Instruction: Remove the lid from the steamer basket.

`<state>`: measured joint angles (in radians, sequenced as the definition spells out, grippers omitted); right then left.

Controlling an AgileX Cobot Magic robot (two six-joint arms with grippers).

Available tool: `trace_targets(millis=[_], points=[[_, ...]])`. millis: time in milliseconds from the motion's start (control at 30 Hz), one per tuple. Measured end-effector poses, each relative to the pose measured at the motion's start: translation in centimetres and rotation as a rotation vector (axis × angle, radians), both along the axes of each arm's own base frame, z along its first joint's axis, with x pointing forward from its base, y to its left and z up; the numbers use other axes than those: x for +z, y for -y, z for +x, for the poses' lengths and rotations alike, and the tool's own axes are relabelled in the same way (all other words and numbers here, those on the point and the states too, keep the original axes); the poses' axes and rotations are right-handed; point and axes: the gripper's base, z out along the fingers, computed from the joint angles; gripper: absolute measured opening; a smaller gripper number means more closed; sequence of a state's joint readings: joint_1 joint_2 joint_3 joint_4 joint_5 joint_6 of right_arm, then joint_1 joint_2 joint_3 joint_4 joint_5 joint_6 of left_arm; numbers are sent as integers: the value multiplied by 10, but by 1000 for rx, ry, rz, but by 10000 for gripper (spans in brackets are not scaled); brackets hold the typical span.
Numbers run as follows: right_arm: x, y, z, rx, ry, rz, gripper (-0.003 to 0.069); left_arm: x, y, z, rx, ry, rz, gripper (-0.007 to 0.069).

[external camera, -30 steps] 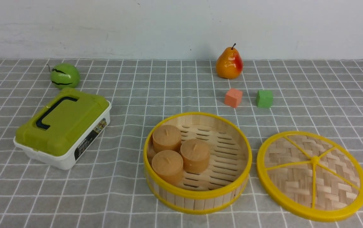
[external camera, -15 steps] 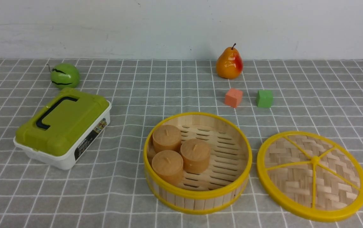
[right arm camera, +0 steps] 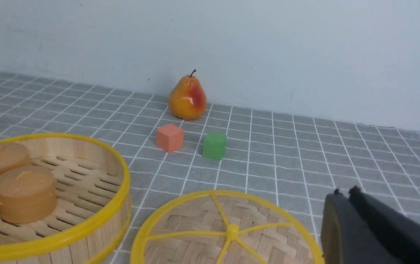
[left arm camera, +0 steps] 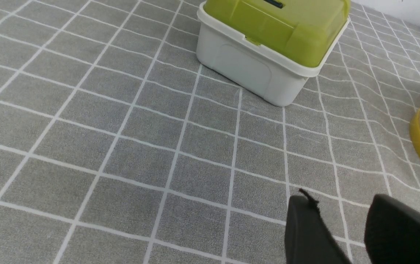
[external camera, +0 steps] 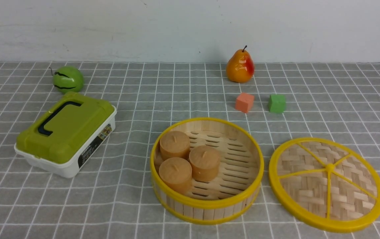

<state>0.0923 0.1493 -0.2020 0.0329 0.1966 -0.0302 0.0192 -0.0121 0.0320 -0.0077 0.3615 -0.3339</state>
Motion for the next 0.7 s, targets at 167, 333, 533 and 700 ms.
trace_targets(millis=[167,333,533,700], points=[[-62,4,-5,-68,-73,138,10,0,0,0,0,0,0,239],[-77,5,-8,-112,-186,169,15,0,0,0,0,0,0,239],[-82,6,-10,-131,-258,174,23,0,0,0,0,0,0,239],[-82,6,-10,-131,-262,169,28,0,0,0,0,0,0,239]])
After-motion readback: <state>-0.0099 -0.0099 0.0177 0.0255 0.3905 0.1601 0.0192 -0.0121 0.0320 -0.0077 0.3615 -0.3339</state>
